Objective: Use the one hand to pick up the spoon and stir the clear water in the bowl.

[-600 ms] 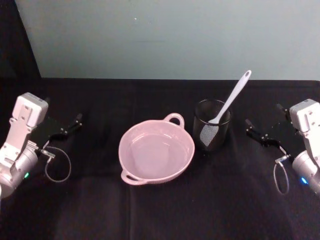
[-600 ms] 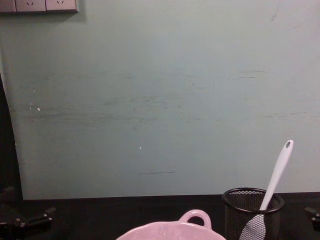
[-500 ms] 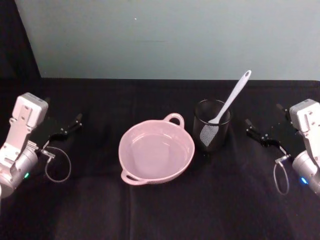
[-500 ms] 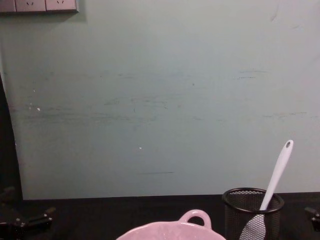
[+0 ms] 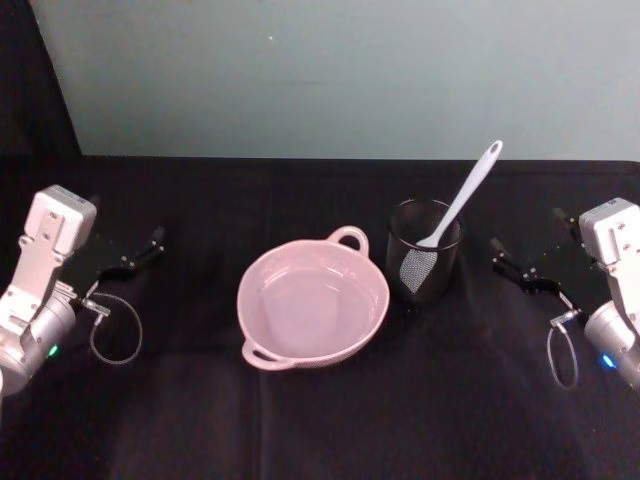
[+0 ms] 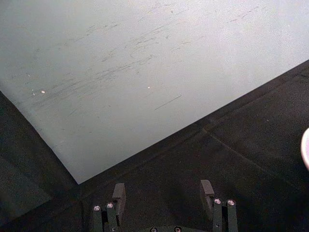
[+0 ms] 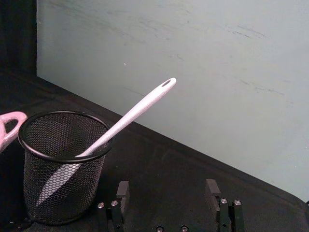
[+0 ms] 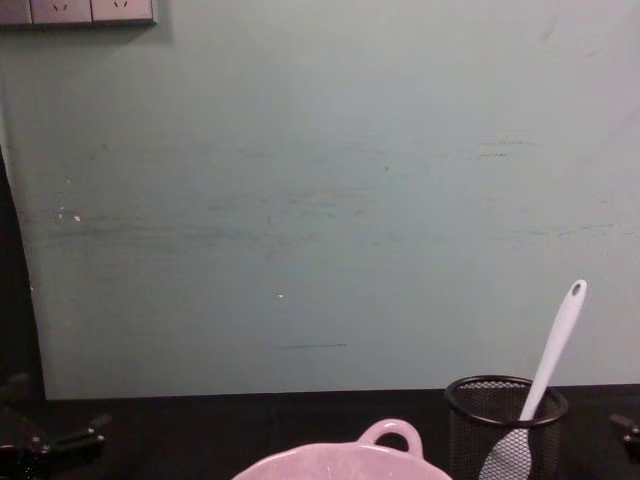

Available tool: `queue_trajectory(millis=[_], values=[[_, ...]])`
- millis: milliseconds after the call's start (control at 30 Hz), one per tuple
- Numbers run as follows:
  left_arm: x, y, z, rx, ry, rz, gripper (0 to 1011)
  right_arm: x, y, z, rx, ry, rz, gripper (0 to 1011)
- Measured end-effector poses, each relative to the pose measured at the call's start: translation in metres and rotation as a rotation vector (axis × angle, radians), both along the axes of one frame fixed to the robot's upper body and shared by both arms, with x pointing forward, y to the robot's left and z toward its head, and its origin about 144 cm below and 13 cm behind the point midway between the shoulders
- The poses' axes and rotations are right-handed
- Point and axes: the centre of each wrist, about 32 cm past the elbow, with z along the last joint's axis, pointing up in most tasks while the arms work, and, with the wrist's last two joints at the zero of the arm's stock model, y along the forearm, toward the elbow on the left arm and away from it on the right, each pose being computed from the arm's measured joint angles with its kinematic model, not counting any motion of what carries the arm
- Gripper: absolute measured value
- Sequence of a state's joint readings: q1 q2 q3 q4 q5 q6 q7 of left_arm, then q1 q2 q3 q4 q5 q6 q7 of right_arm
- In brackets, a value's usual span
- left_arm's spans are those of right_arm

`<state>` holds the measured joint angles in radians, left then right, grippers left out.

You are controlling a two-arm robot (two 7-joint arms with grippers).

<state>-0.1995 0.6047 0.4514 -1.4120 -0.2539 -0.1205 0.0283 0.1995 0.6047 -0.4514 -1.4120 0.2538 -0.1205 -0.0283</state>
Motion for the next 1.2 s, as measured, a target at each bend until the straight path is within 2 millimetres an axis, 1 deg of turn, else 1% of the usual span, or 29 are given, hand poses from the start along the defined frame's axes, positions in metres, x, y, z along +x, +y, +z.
queue_trajectory(millis=[567,700,933,1033,1200], values=[[0.0,0.0,0.0,0.0,0.0,0.0,1011,0.0,0.0,0.0,0.0,0.0,0.0,1003],[0.0,0.0,0.0,0.0,0.0,0.0,1011,-0.001,-0.003,0.004,0.03,0.0,0.008,1003],[0.0,0.0,0.0,0.0,0.0,0.0,1011,-0.009,-0.012,0.02,0.145,0.005,0.026,1003],[0.0,0.0,0.0,0.0,0.0,0.0,1011,-0.013,-0.016,0.032,0.249,0.036,0.043,1002],[0.0,0.0,0.0,0.0,0.0,0.0,1011,-0.012,-0.021,0.046,0.398,0.118,0.074,1002]])
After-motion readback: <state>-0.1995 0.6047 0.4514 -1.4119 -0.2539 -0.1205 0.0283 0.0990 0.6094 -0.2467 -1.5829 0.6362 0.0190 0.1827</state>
